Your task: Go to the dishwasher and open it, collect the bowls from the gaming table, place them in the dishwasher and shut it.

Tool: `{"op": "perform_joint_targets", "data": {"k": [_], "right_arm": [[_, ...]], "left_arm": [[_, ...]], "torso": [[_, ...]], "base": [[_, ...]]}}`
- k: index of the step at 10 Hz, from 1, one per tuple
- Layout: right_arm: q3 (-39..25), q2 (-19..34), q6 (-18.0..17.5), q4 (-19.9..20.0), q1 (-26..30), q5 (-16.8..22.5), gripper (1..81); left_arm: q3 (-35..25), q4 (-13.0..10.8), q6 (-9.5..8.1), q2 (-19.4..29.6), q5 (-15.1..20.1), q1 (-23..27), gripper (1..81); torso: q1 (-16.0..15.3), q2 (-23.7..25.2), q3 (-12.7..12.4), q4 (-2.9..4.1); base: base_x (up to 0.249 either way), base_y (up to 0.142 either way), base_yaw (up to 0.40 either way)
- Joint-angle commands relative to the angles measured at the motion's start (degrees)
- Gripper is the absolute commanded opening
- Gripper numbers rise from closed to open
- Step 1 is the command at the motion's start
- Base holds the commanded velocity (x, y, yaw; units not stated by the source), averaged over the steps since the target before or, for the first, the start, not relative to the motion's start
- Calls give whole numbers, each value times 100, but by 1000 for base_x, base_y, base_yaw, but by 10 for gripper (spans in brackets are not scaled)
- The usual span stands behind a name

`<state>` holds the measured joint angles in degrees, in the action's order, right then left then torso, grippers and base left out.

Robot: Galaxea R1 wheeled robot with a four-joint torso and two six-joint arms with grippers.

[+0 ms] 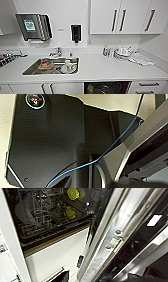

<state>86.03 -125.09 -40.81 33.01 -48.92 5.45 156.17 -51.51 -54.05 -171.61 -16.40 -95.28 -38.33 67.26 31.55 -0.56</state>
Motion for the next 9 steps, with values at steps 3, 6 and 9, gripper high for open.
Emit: {"op": "perform_joint_targets", "data": {"k": [3,6,9], "right_arm": [[-588,631,56,30,616,237,811],[-150,1079,100,-136,-104,308,811],[501,1036,118,-287,-789,316,811]], "left_arm": [[1,-88,18,-6,216,101,811],[1,-88,26,-14,216,137,811],[1,-79,35,-6,233,145,811]], "torso": [[0,0,0,0],[0,0,0,0],[0,0,0,0]], "base": [[0,0,0],[0,0,0],[0,0,0]]}}
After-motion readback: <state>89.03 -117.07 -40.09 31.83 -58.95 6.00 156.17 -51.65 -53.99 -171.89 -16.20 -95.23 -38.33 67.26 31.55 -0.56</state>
